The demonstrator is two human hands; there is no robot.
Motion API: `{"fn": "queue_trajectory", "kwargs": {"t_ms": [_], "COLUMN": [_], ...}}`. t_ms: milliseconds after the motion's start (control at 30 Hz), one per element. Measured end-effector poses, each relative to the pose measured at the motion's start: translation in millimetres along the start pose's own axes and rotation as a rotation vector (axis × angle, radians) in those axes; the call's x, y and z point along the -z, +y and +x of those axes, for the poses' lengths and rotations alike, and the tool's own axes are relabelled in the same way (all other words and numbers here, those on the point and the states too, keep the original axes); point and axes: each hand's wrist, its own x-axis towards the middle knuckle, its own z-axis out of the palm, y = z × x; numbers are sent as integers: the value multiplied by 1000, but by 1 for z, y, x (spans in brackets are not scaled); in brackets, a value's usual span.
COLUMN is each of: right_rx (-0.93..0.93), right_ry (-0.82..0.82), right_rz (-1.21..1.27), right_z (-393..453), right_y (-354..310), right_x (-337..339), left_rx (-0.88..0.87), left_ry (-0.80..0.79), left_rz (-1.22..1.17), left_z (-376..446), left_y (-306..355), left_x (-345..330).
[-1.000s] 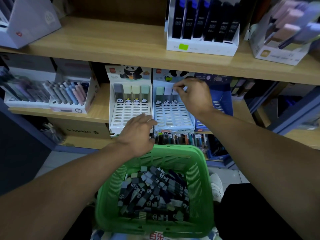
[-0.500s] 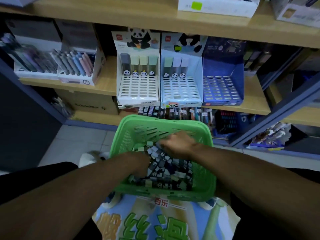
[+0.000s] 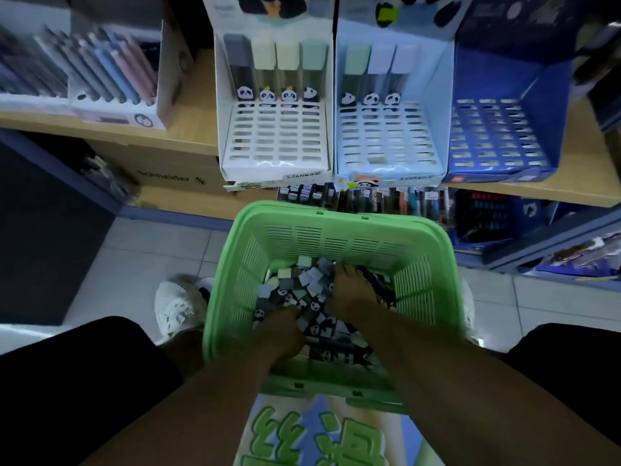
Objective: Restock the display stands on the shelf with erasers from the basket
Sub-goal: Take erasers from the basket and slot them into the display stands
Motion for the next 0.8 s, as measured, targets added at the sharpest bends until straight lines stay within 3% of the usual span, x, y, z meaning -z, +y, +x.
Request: {"fn": "queue_trajectory", "kwargs": {"t_ms": [200, 533, 633, 700, 800], "right_rx": [-49, 141, 175, 163, 240], "right_ry": [48, 32, 52, 76, 30], "right_rz": [-159, -331, -199, 81, 465], "right_z": [14, 5, 0, -7, -22], "right_y": [-12, -19, -10, -9, -22], "right_x": [-24, -53, -54, -51, -44], "left_rx": [50, 10, 75, 141, 208], "left_ry": [-17, 45, 66, 48, -41], "left_rz": [-88, -169, -304, -442, -860], "left_z": [10, 11, 12, 13, 14], "left_y": [-10, -8, -8, -3, 15], "left_x": [-3, -13, -10, -4, -1]}}
